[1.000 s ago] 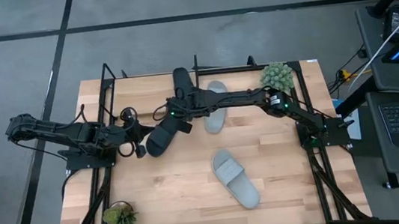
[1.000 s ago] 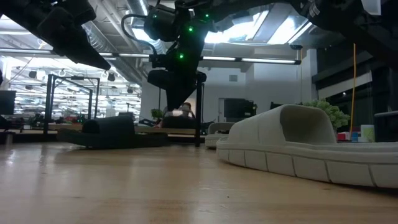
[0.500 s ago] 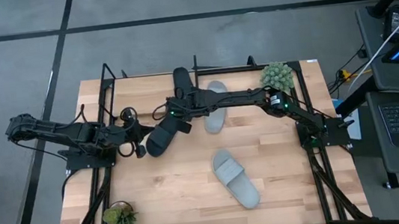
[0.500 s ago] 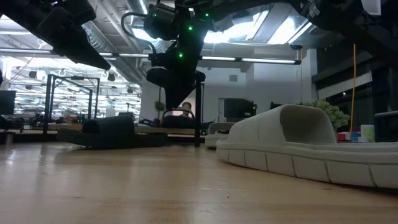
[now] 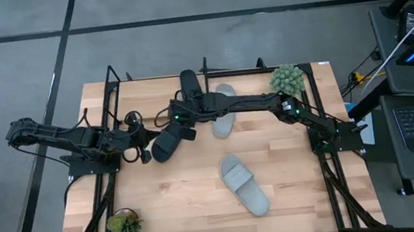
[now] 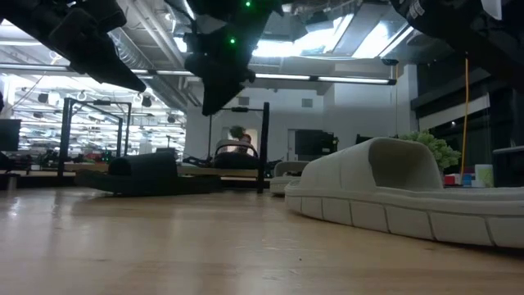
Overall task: Pick and place slides into the shelf
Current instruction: Put the black slides on the shelf
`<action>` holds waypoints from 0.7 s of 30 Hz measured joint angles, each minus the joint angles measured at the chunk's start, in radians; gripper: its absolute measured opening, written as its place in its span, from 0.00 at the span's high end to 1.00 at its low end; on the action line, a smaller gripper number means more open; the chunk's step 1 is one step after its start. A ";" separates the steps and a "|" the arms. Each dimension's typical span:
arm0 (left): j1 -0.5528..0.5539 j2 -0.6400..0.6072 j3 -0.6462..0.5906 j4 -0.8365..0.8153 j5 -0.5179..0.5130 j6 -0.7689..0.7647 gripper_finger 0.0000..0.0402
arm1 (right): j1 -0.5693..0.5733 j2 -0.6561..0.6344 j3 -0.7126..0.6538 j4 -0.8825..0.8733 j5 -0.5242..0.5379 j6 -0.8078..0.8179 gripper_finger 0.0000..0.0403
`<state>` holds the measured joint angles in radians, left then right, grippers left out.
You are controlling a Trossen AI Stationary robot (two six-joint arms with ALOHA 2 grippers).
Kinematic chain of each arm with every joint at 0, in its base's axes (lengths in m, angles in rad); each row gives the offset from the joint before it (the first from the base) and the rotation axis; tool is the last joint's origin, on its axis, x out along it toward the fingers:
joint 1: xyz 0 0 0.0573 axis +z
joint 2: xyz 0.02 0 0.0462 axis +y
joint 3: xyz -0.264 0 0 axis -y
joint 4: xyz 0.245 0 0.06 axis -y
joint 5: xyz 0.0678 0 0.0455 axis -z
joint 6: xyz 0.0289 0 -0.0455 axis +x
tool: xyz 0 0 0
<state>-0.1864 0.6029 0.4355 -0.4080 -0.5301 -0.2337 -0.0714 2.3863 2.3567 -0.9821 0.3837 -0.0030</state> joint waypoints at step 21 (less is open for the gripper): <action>0.000 0.000 0.000 0.006 0.000 -0.028 1.00 | 0.037 -0.241 -0.001 -0.069 0.044 -0.137 0.98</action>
<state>-0.1867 0.6029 0.4355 -0.4015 -0.5304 -0.2619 -0.0348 2.1452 2.3558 -1.0508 0.4274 -0.1398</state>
